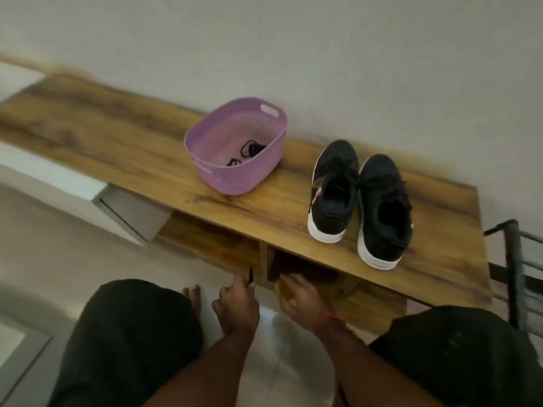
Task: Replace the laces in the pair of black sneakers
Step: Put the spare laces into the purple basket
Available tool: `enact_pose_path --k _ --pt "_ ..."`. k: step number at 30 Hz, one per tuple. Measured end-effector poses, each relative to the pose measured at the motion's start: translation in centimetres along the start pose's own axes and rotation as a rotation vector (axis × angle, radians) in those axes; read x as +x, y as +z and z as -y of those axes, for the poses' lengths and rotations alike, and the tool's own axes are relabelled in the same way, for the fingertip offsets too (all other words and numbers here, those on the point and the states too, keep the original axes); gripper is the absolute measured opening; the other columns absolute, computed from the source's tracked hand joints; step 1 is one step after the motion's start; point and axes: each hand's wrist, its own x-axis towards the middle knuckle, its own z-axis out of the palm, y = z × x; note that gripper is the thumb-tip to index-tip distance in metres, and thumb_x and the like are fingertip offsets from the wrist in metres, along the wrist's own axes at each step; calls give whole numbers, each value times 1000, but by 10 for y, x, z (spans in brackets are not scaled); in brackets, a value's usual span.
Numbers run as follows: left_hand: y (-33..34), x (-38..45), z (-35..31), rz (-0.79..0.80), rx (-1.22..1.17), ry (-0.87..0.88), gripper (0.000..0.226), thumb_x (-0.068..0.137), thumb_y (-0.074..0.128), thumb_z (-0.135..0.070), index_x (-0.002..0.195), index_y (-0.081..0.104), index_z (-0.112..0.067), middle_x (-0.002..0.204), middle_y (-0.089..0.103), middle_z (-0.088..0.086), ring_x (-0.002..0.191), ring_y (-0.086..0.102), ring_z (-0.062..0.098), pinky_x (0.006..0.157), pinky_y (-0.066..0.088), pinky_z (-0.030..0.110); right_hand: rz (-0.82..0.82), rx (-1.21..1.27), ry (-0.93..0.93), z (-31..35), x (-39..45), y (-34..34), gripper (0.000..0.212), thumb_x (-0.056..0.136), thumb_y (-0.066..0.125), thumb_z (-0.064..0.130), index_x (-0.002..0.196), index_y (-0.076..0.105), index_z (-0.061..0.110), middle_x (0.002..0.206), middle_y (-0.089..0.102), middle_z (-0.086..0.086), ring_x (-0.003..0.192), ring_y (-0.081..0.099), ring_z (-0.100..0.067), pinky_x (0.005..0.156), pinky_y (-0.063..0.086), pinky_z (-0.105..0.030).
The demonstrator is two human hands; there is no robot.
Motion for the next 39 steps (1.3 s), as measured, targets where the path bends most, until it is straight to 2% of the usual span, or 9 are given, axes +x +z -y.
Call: enact_pose_path --k 5,8,11,16,20,24,29,35,39 --pt "-50 -22 -24 -166 -90 67 19 106 45 -36 121 54 -29 111 60 -5 107 55 19 84 20 28 -158 -19 -210 34 -21 -31 57 94 53 50 144 48 25 140 47 5 117 55 -13 95 48 -25" --pt "-70 -14 -34 -209 -317 110 25 106 43 -33 127 54 -25 118 60 0 112 54 26 88 22 28 -265 -11 -309 53 -20 -52 58 93 50 57 141 51 25 134 51 8 111 58 -9 90 53 -29" --pt "-91 10 -53 -293 -430 208 28 106 43 -29 128 56 -17 114 62 8 106 56 30 81 21 25 -406 39 -402 75 -8 -86 53 93 55 53 134 58 19 127 60 3 109 60 -11 91 53 -30" --pt "-147 55 -106 -417 -561 499 31 106 42 -34 125 57 -16 115 62 1 104 57 21 87 45 38 -578 144 -409 112 26 -157 50 92 63 45 134 55 18 122 59 2 98 56 -6 84 54 -29" --pt "-189 105 -142 -478 -560 581 22 105 50 -24 123 59 -13 113 63 2 105 59 24 87 52 43 -645 209 -382 132 63 -208 50 95 64 41 138 50 20 118 54 5 83 53 -4 79 49 -20" --pt "-223 152 -166 -406 -436 504 21 100 61 -22 118 66 -11 103 68 0 97 63 21 86 54 40 -649 242 -319 148 107 -241 56 94 65 36 144 45 19 134 54 -2 105 58 -15 91 53 -31" --pt "-229 202 -174 -241 -203 339 22 97 67 -27 115 71 -15 109 73 6 101 67 26 84 53 36 -528 136 -289 159 160 -255 58 94 64 25 147 40 20 142 52 -5 122 54 -23 105 47 -42" --pt "-208 239 -179 -79 272 351 17 98 66 -18 114 69 -14 115 71 11 105 68 30 84 57 41 -362 -84 -161 160 226 -256 62 92 65 30 146 34 29 140 55 -7 118 58 -32 99 50 -46" --pt "-188 250 -170 -6 551 367 34 101 57 -10 134 54 -12 134 58 10 119 63 31 88 54 41 -254 -224 -107 159 258 -246 57 92 61 23 144 38 23 131 61 -13 117 58 -34 97 50 -43"
